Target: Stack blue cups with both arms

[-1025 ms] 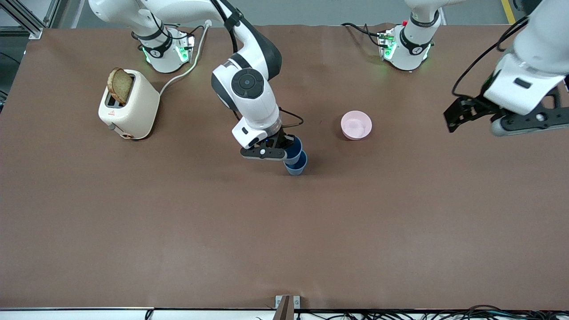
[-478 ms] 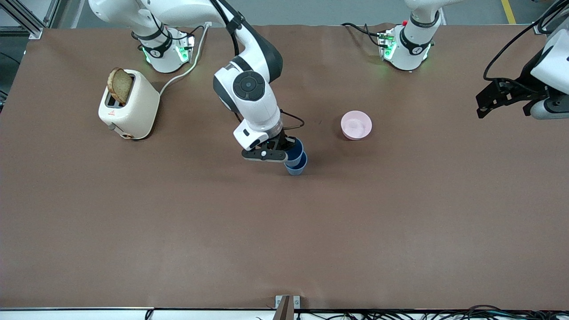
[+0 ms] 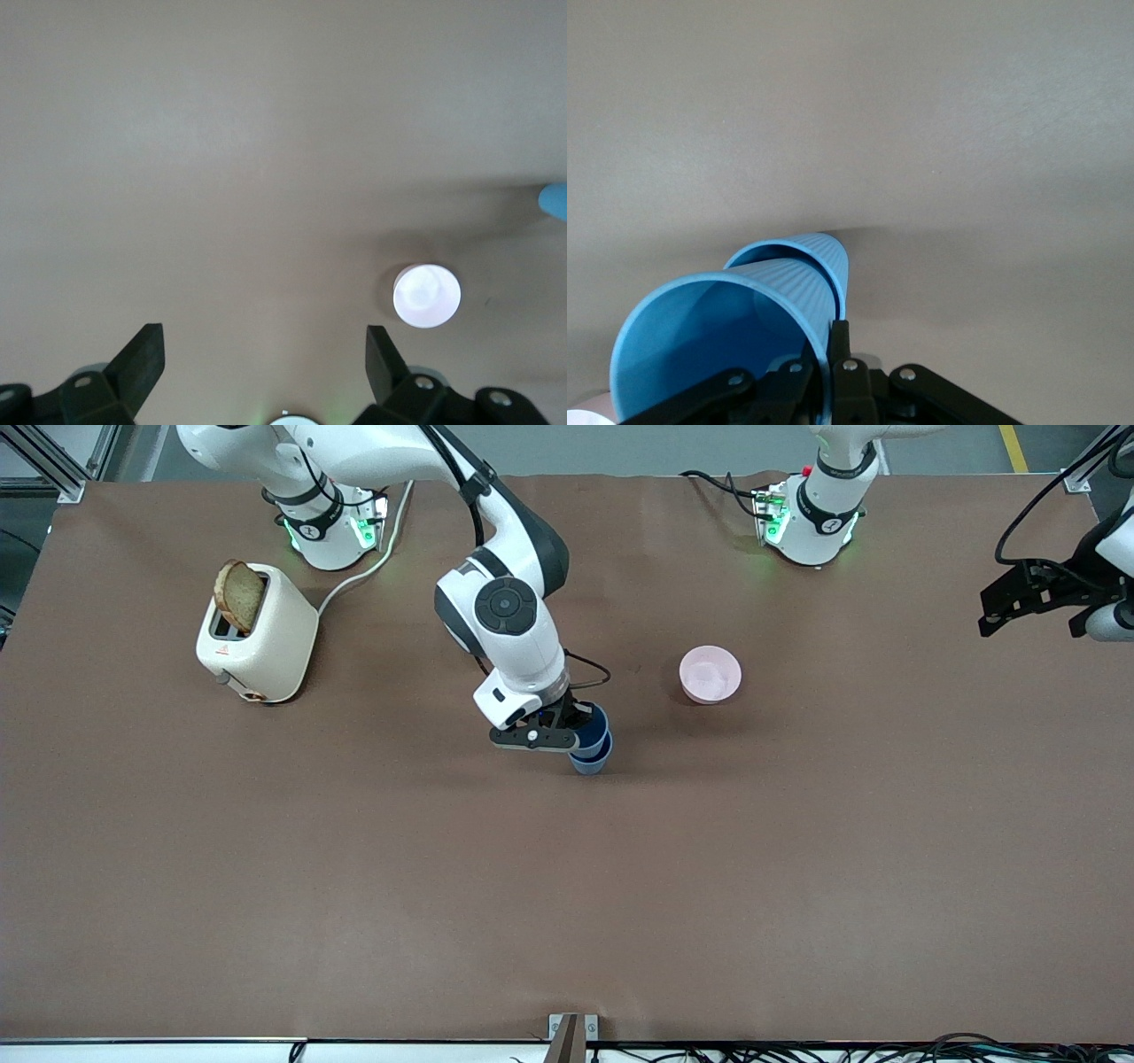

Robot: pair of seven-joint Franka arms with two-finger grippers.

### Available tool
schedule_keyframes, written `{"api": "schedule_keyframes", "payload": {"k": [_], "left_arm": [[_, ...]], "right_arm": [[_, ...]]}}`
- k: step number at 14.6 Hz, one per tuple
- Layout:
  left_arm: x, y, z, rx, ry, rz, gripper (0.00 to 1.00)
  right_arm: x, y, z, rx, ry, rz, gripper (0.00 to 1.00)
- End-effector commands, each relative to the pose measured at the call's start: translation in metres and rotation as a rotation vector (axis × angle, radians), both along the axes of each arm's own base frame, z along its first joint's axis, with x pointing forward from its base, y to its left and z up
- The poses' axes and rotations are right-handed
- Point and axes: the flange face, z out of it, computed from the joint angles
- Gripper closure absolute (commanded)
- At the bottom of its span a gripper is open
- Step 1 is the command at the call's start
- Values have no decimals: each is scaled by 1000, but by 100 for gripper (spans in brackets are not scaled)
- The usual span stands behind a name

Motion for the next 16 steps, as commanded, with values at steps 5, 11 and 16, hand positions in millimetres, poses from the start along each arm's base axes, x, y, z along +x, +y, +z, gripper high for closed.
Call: {"api": "schedule_keyframes", "payload": {"k": [5,11,16], "left_arm": [[-17,-8,2,-19,-2,2,0],[-16,-7,2,-23,-1,6,0],[-16,-11,1,-23,-1,-2,0]], "right_arm": [[2,6,-7,3,0,-15,69],[45,-51,82,8,-75,-120,0],[88,-183,167,-151,-139,-262,0]]}}
